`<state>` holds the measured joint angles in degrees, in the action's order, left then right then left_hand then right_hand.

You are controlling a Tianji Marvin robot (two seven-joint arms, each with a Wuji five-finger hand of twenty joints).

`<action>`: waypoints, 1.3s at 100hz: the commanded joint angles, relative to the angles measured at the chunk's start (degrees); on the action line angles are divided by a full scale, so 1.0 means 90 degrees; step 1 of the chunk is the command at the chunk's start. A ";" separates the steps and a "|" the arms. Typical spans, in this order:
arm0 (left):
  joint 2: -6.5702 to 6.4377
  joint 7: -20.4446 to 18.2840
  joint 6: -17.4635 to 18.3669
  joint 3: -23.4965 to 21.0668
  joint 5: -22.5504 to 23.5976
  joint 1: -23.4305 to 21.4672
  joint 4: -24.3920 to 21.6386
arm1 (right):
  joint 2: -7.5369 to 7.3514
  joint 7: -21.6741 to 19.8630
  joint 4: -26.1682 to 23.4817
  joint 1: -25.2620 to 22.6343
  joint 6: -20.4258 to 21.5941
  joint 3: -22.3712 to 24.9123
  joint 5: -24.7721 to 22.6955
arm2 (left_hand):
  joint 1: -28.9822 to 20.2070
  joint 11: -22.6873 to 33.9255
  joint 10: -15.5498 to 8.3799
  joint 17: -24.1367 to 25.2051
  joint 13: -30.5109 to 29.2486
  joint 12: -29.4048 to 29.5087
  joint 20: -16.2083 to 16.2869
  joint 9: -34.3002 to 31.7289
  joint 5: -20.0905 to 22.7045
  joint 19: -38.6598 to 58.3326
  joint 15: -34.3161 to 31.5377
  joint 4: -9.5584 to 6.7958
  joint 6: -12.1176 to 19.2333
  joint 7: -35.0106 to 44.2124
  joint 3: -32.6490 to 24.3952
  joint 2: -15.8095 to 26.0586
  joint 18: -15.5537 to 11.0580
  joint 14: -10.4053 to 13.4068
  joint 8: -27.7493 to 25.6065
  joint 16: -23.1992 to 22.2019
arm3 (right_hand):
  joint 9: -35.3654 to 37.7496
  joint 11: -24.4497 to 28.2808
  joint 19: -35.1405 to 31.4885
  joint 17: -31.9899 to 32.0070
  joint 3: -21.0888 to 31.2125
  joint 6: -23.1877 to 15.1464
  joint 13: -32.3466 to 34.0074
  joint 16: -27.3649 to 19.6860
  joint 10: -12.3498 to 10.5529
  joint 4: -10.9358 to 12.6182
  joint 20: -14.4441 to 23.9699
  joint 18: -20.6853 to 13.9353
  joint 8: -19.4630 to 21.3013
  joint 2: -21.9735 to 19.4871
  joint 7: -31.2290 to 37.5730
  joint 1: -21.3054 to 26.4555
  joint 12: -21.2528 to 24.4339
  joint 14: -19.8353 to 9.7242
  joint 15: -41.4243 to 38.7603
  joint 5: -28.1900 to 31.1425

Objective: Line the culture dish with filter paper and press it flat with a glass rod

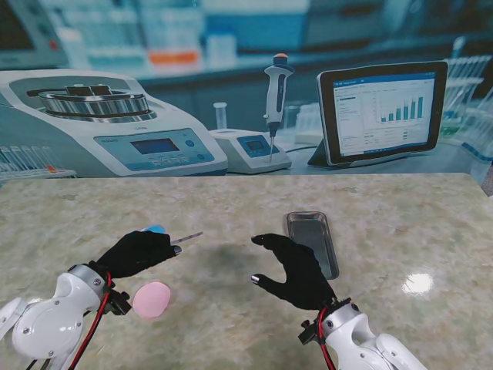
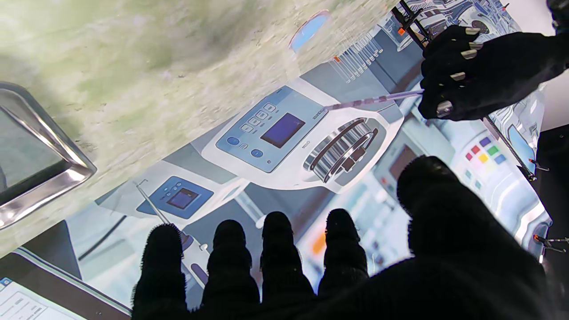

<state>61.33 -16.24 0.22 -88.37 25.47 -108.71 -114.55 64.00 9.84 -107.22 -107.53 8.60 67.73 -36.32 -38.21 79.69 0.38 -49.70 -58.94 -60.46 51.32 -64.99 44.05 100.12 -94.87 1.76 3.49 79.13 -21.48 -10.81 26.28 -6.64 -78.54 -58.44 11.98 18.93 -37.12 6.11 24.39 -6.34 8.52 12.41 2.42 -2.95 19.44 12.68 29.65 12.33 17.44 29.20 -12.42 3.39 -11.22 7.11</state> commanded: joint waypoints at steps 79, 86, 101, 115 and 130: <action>-0.0106 0.0173 -0.0694 0.0159 0.2237 0.0988 0.1446 | 0.0056 0.0055 0.0021 -0.0063 0.0003 0.0008 0.0133 | 0.0110 0.0392 -0.0741 -0.0202 -0.0298 -0.0097 -0.0226 -0.0227 0.0163 0.0847 -0.0409 0.0111 -0.0365 0.0334 -0.0194 -0.0019 -0.0014 0.0336 -0.0190 0.0066 | -0.0175 -0.0026 0.0107 0.0085 -0.0228 0.0041 -0.0151 -0.0058 -0.0172 0.0173 0.0106 -0.0166 0.0042 -0.0227 0.0000 -0.0059 0.0024 -0.0240 0.0214 -0.0200; -0.0116 0.0162 -0.0717 0.0187 0.2348 0.1037 0.1553 | 0.0056 0.0051 0.0019 -0.0065 0.0002 0.0009 0.0141 | 0.0112 0.0391 -0.0745 -0.0202 -0.0298 -0.0095 -0.0229 -0.0221 0.0158 0.0849 -0.0408 0.0110 -0.0361 0.0332 -0.0190 -0.0018 -0.0020 0.0341 -0.0193 0.0068 | -0.0178 -0.0026 0.0104 0.0084 -0.0230 0.0054 -0.0153 -0.0058 -0.0180 0.0174 0.0112 -0.0168 0.0041 -0.0245 0.0002 -0.0062 0.0025 -0.0239 0.0213 -0.0197; -0.0129 0.0223 -0.0725 0.0249 0.2606 0.1155 0.1800 | 0.0058 0.0054 0.0019 -0.0069 -0.0005 0.0008 0.0150 | 0.0122 0.0394 -0.0759 -0.0201 -0.0297 -0.0094 -0.0237 -0.0224 0.0163 0.0846 -0.0403 0.0108 -0.0343 0.0335 -0.0190 -0.0017 -0.0039 0.0368 -0.0198 0.0073 | -0.0177 -0.0019 0.0094 0.0082 -0.0244 0.0060 -0.0149 -0.0058 -0.0176 0.0176 0.0126 -0.0172 0.0035 -0.0255 0.0003 -0.0064 0.0024 -0.0237 0.0207 -0.0200; -0.0134 0.0301 -0.0702 0.0276 0.2747 0.1208 0.1941 | 0.0059 0.0059 0.0021 -0.0068 -0.0009 0.0008 0.0154 | 0.0126 0.0396 -0.0758 -0.0210 -0.0301 -0.0091 -0.0252 -0.0229 0.0166 0.0848 -0.0406 0.0105 -0.0343 0.0336 -0.0197 -0.0020 -0.0052 0.0370 -0.0201 0.0078 | -0.0174 -0.0015 0.0086 0.0079 -0.0256 0.0058 -0.0153 -0.0060 -0.0172 0.0177 0.0135 -0.0174 0.0032 -0.0261 0.0005 -0.0065 0.0024 -0.0246 0.0205 -0.0199; -0.0141 0.0301 -0.0645 0.0282 0.2771 0.1220 0.2011 | 0.0062 0.0065 0.0018 -0.0068 -0.0008 0.0009 0.0164 | 0.0130 0.0398 -0.0757 -0.0211 -0.0302 -0.0089 -0.0263 -0.0233 0.0174 0.0852 -0.0407 0.0104 -0.0335 0.0340 -0.0206 -0.0025 -0.0063 0.0366 -0.0204 0.0081 | -0.0178 -0.0015 0.0081 0.0077 -0.0261 0.0060 -0.0153 -0.0061 -0.0171 0.0179 0.0141 -0.0176 0.0029 -0.0269 0.0008 -0.0056 0.0026 -0.0244 0.0202 -0.0196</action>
<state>60.20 -13.22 -5.85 -85.89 50.42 -97.67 -96.79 64.23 10.31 -106.85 -107.66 8.72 67.91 -35.09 -38.01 79.69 0.13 -49.71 -58.94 -60.46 50.63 -65.00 44.05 100.13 -94.87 1.76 3.60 79.13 -21.52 -11.11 25.83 -6.48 -78.56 -58.21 11.97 18.98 -37.08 6.11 23.15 -5.87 8.52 12.41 2.42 -2.87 20.08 12.68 29.65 12.31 17.44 29.20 -12.42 3.27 -11.22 7.11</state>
